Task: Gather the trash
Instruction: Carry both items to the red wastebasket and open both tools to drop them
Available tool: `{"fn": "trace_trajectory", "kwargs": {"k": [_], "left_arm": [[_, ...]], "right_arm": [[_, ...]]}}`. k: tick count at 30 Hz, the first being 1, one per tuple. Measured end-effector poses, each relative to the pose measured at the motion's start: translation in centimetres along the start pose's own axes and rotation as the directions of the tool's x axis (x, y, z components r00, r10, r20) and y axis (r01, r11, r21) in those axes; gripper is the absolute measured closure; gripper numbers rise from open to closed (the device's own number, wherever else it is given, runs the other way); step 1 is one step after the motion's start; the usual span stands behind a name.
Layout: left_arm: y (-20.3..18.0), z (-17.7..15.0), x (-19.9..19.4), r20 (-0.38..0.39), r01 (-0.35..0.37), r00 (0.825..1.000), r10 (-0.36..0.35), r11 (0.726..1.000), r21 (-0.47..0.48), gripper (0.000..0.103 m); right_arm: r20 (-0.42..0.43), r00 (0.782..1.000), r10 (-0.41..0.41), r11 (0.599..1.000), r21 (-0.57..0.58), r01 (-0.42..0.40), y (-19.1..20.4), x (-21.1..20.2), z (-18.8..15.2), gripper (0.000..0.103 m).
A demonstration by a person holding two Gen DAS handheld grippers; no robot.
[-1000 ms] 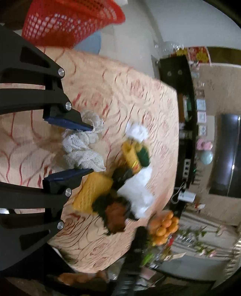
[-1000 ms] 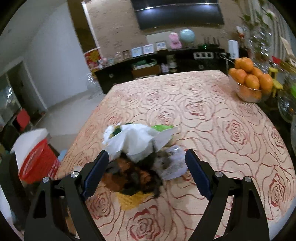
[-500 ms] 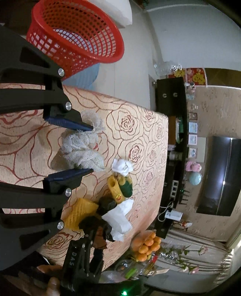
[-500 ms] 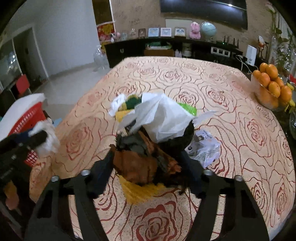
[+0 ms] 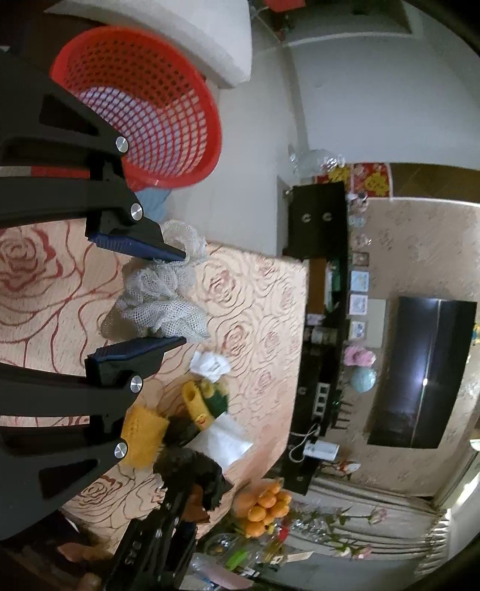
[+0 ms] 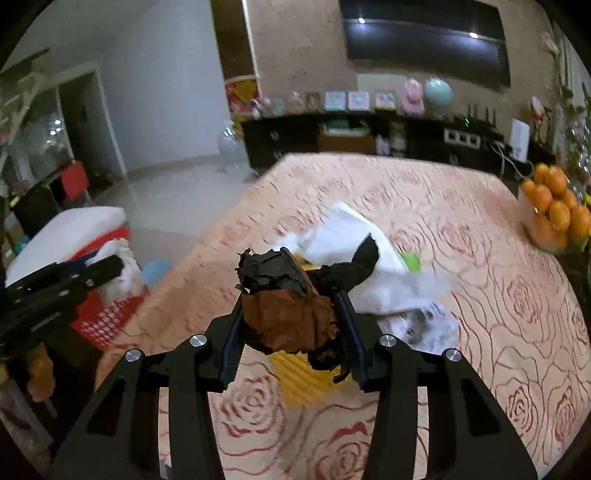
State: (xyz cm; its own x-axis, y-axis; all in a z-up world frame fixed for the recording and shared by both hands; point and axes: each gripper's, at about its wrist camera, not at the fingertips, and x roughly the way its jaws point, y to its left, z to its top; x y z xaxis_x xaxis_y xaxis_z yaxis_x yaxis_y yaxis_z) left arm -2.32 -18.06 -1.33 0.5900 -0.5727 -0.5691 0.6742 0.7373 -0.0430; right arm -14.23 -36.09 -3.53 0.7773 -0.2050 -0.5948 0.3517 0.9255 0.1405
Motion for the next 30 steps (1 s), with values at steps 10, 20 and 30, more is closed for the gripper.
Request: {"fn": "trace_trajectory", "kwargs": {"k": [10, 20, 30], "left_arm": [[2.7, 1.9, -3.0, 0.075, -0.120, 0.990, 0.121, 0.993, -0.020, 0.065], [7.7, 2.9, -5.4, 0.106, -0.230, 0.965, 0.241, 0.968, -0.103, 0.065], [13.1, 2.8, -6.7, 0.080, -0.336, 0.931, 0.357, 0.921, -0.199, 0.065]], "right_arm": [[0.059, 0.997, 0.053, 0.998, -0.037, -0.051, 3.0, -0.8, 2.4, 0.058], [0.087, 0.991, 0.098, 0.990, -0.110, -0.088, 7.9, 0.3, 5.9, 0.058], [0.081, 0.979, 0.188, 0.970, -0.171, -0.172, 12.9, 3.3, 9.7, 0.058]]}}
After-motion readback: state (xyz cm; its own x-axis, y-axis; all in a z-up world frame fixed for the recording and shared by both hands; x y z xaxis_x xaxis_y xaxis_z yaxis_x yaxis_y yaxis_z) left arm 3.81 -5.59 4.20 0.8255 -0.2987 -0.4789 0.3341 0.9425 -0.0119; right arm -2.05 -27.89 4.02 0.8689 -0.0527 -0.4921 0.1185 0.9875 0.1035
